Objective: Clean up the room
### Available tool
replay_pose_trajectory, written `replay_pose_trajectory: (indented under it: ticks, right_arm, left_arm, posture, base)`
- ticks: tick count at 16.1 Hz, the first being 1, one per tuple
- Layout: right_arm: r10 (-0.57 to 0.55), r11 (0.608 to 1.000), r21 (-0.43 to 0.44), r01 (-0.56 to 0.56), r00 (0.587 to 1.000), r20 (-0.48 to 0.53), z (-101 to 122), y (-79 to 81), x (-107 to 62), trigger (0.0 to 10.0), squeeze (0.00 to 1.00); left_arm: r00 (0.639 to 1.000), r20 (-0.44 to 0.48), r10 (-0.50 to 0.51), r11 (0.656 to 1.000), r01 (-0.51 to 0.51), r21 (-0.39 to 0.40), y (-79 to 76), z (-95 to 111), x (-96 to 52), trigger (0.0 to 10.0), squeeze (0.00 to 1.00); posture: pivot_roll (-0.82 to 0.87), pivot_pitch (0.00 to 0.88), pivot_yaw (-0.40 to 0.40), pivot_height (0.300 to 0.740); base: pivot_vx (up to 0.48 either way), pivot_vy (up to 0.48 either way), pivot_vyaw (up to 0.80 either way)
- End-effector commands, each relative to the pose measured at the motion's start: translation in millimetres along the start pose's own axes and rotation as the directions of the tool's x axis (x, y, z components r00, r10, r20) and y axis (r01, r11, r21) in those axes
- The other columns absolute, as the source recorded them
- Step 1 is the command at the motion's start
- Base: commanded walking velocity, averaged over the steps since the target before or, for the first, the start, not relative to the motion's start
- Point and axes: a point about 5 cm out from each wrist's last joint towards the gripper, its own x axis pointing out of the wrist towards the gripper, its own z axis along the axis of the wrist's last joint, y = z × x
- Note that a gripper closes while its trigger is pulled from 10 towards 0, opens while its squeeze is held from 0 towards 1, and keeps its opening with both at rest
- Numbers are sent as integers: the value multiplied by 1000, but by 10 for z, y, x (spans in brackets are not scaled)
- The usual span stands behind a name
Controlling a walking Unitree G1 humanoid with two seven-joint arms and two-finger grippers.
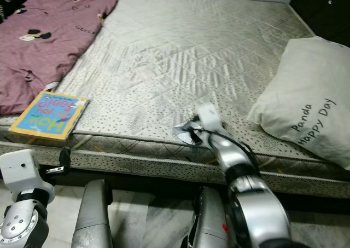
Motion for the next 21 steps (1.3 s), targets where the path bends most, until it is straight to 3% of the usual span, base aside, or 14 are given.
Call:
replay_pose_trajectory:
  ticks: [1, 2, 3, 5, 10, 15, 18, 21]
  right_arm:
    - [-35, 999, 28, 35, 999, 2, 35, -91, -33, 10000, 1000]
    - [-49, 998, 47, 50, 999, -22, -13, -119, -70, 10000, 1000]
    - [-52, 997, 57, 54, 998, -33, -38, -115, -93, 10000, 925]
    - [-34, 996, 86, 38, 998, -54, -63, -38, -137, 10000, 0]
    - [76, 986, 155, -68, 996, -45, 81, 206, -269, 10000, 0]
    - [106, 975, 206, -89, 992, -75, 38, 362, -331, 10000, 0]
    - [122, 965, 244, -97, 989, -88, 62, 532, -318, 10000, 0]
    - [98, 962, 263, -69, 990, -98, 66, 592, -210, 10000, 0]
  left_arm:
    - [1000, 2, -18, 1000, 18, 2, -35, 20, -1, 10000, 0]
    - [1000, -1, -22, 1000, 22, 1, -38, 16, 5, 10000, 0]
    - [1000, -2, -25, 1000, 25, 0, -38, 13, 12, 10000, 0]
    - [1000, -1, -30, 1000, 30, -2, -47, 16, 34, 10000, 0]
    - [1000, -6, -31, 1000, 31, -6, -40, 11, 28, 10000, 0]
    - [999, -14, -37, 999, 37, -14, -63, 0, 33, 10000, 0]
    - [999, -21, -37, 999, 37, -17, -67, -4, 17, 10000, 0]
    - [999, -31, -33, 999, 33, -23, -61, -12, -35, 10000, 0]
  posture:
    - [165, 17, -58, 517]
    - [160, 14, -57, 517]
    - [157, 10, -56, 517]
    - [158, 4, -55, 517]
    - [157, 4, -52, 517]
    - [150, 7, -53, 517]
    - [152, 17, -55, 517]
    - [168, 40, -60, 517]
  base:
    - [0, 0, 0]
    - [0, 0, 0]
    - [0, 0, 0]
    - [0, 0, 0]
    - [0, 0, 0]
    - [0, 0, 0]
    - [0, 0, 0]
    - [0, 0, 0]
